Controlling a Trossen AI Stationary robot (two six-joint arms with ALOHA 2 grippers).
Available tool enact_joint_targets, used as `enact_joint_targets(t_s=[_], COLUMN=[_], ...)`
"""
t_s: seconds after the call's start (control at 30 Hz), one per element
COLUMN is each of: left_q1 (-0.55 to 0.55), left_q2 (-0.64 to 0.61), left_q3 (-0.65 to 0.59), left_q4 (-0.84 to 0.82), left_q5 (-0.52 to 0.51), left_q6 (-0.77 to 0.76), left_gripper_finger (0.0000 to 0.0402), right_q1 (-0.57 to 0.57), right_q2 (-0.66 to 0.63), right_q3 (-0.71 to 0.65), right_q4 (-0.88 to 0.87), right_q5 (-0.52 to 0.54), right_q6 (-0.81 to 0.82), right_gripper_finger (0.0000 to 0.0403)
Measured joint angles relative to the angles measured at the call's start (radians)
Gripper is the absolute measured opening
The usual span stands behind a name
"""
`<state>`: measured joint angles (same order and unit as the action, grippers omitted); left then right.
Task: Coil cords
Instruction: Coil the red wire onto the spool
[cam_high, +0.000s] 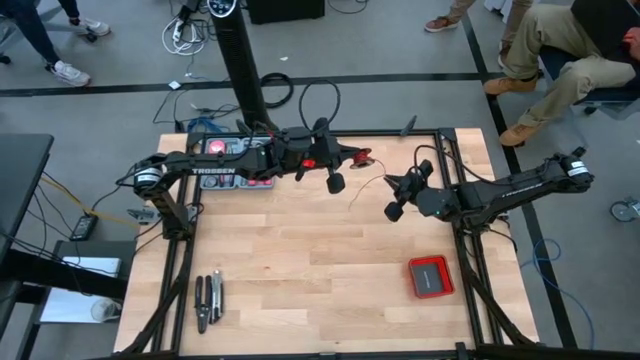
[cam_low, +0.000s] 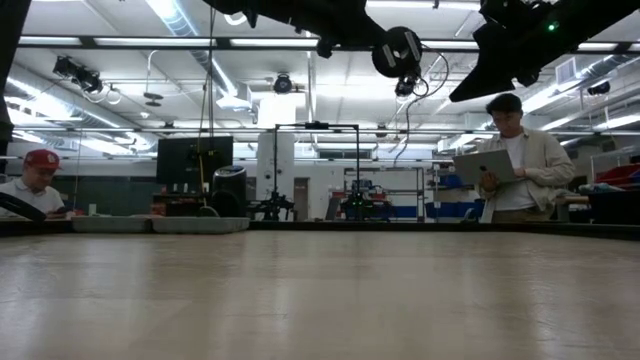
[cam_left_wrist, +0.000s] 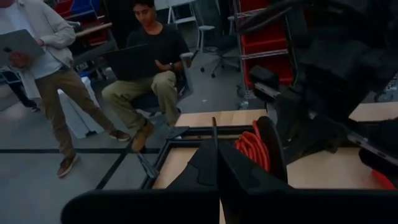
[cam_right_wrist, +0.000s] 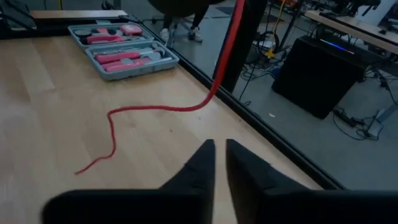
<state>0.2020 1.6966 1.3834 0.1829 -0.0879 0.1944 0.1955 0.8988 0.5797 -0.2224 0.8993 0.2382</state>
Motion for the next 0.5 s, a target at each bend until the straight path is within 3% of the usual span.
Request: enact_joint_targets(t_s=[0.17, 0.3, 0.5], left_q1=[0.001, 0.001, 0.001], left_q2=[0.0, 0.0, 0.0], left_q3=[0.0, 0.0, 0.0], left_q4=[0.005, 0.023, 0.045], left_q5=[0.0, 0.001, 0.003], left_q6=[0.001, 0.003, 0.003], left_gripper_finger=[0.0, 0.0, 0.0], right_q1=[-0.001, -0.016, -0.024], right_q2=[0.0, 0.006, 0.01], right_q3=[0.0, 0.0, -0.039], right_q4=[0.003, 0.0, 0.049], right_q5=[-0.031, -0.092, -0.101], right_q6=[0.016, 0.059, 0.074], right_gripper_finger=[0.0005, 0.0033, 0.0079])
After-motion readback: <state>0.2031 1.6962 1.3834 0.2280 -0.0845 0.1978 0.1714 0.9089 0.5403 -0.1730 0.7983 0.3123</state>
